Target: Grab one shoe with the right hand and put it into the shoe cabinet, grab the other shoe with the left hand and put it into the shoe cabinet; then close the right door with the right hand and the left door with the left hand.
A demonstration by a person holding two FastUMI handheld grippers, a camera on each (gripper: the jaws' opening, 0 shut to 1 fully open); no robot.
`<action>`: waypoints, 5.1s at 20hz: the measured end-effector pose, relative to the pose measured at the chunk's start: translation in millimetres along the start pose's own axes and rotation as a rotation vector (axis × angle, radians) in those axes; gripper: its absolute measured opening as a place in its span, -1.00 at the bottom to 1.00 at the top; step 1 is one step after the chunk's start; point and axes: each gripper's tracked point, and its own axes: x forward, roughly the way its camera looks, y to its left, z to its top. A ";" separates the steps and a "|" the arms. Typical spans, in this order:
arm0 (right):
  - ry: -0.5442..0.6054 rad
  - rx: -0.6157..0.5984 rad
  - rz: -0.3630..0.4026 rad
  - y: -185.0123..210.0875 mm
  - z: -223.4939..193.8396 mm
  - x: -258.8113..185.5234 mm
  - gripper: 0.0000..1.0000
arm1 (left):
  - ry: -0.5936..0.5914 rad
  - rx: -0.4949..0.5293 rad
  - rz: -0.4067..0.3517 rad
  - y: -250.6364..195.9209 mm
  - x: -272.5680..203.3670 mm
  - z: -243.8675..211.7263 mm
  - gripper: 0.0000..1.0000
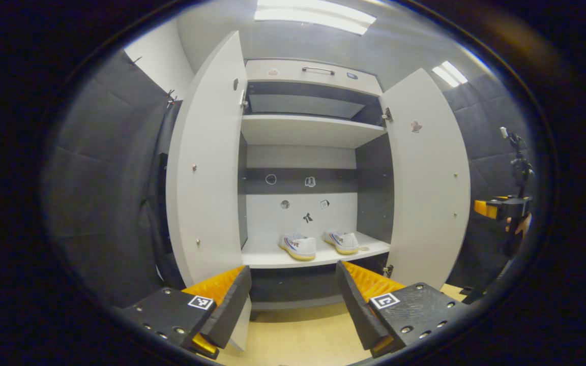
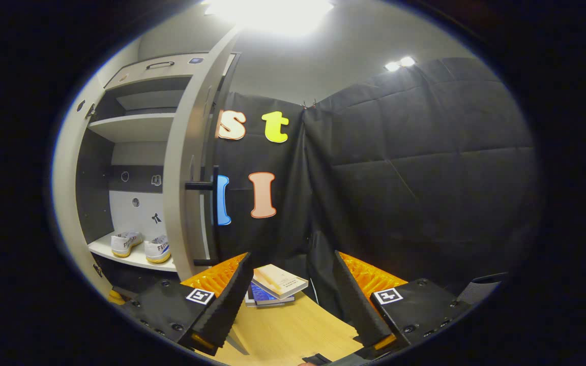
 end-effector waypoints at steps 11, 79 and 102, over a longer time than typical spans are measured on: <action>0.015 -0.006 0.051 41.3 0.3 7.9 0.86 | -0.025 0.003 0.090 40.1 -22.1 7.7 0.89; 0.053 -0.100 0.392 158.3 -45.2 -28.5 0.95 | -0.068 0.006 0.333 179.4 2.6 31.3 0.86; 0.087 -0.122 0.315 124.8 -58.4 -31.8 0.95 | -0.066 -0.002 -0.009 9.1 108.8 14.8 0.87</action>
